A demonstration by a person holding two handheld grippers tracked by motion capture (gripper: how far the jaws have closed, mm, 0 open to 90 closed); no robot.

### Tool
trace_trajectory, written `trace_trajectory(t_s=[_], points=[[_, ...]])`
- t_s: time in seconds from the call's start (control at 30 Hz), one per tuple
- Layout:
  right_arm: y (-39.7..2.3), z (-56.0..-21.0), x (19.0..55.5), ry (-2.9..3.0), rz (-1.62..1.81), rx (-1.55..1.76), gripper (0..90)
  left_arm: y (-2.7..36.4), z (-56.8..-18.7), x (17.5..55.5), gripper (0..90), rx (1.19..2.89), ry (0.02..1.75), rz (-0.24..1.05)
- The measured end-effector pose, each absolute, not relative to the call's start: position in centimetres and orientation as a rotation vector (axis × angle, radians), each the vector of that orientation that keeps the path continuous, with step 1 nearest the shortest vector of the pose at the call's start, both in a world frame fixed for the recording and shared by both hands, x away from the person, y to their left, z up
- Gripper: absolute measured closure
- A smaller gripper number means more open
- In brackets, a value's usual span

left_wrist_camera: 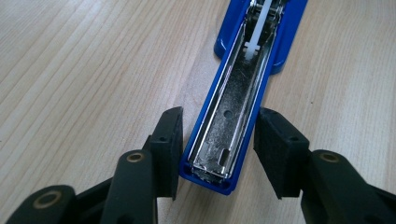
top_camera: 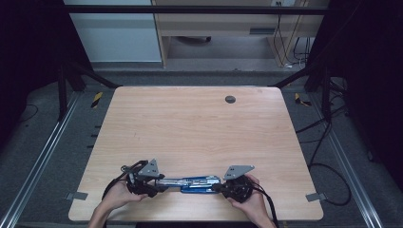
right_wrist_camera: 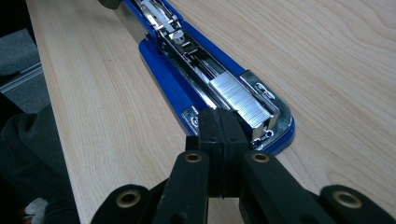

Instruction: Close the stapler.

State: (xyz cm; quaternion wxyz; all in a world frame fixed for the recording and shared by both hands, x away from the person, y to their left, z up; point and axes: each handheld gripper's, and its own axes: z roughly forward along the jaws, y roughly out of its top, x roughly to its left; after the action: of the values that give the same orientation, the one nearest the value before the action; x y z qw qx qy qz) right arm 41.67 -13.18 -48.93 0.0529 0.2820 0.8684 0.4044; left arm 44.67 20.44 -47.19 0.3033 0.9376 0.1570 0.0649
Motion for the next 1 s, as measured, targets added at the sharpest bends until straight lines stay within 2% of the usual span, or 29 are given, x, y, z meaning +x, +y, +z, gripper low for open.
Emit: trace_trajectory(t_s=[1.0], points=[[-13.2, -48.9, 41.7, 2.639, 1.222, 0.848, 90.0, 20.2, -46.0, 45.2, 57.1, 2.516, 0.336, 0.133]])
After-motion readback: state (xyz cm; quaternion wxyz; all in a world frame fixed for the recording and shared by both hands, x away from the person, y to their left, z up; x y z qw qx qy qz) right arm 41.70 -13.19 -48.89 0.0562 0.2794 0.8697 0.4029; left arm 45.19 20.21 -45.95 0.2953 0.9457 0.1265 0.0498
